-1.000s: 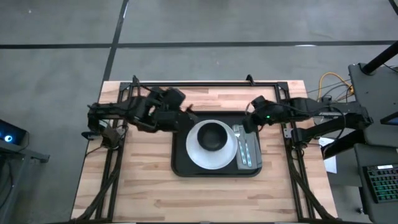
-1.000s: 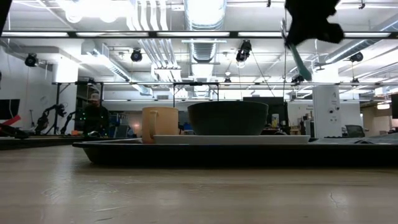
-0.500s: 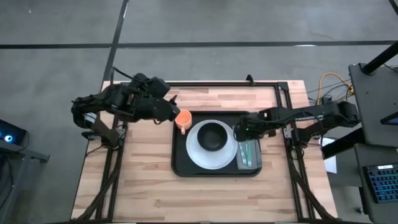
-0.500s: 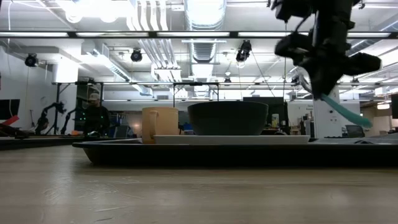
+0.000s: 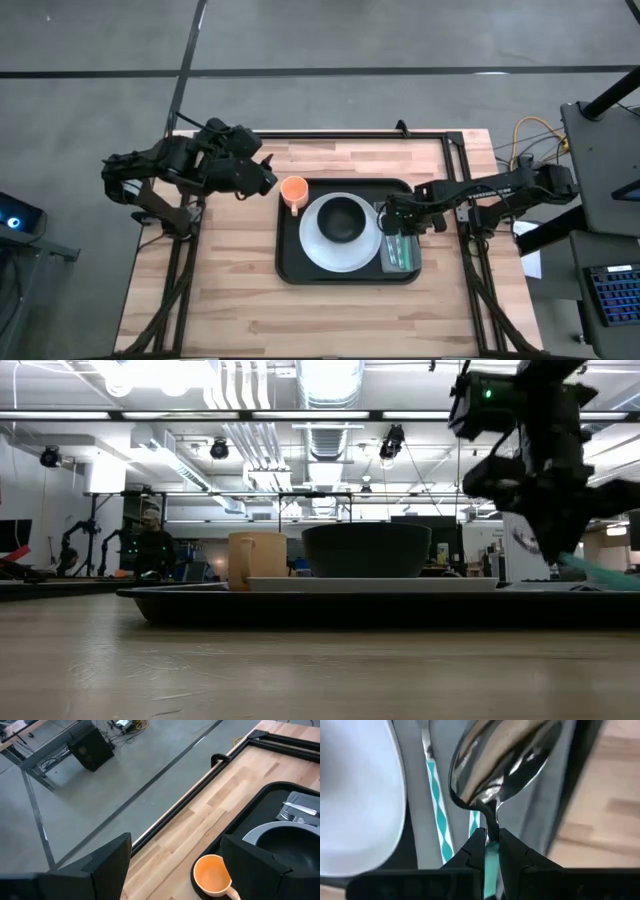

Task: Set up tray
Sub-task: Put the green spoon on the gray napkin to the right of the green knife

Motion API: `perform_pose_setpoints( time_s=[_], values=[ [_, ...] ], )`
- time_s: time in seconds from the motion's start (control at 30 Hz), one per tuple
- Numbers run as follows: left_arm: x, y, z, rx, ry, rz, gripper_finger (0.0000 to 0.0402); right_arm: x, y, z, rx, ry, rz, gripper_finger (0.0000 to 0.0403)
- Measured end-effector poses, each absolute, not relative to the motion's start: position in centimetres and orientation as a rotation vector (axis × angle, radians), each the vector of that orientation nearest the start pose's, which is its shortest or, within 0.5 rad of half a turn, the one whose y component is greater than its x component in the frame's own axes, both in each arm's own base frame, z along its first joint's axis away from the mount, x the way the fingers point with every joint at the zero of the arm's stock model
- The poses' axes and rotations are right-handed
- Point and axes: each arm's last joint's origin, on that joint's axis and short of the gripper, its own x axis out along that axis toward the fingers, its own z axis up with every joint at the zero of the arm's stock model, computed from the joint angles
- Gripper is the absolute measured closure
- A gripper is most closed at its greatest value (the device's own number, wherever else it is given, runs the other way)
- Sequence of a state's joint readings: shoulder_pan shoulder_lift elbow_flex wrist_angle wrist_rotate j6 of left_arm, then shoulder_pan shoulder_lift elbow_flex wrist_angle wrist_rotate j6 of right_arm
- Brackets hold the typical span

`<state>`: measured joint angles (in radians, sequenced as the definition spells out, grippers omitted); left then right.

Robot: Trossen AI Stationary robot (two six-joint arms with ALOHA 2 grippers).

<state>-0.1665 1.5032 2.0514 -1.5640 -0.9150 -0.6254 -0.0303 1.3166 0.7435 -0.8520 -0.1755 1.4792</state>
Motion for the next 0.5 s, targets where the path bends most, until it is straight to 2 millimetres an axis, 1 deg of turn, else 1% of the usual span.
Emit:
perform_pose_setpoints(
  time_s=[0.17, 0.3, 0.5],
  values=[
    [22.6, -1.5, 47.3, -0.026, 0.627, 0.910, 0.0118, 21.1, -1.1, 16.1, 1.371, 1.214, -0.940, 0.0385],
    [22.6, -1.5, 47.2, -0.034, 0.639, 0.897, 0.0118, 21.3, -1.8, 15.5, 1.346, 1.239, -0.948, 0.0385],
    [22.6, -1.6, 47.2, -0.049, 0.653, 0.875, 0.0118, 21.2, -3.0, 15.4, 1.331, 1.226, -0.955, 0.0386]
  ],
)
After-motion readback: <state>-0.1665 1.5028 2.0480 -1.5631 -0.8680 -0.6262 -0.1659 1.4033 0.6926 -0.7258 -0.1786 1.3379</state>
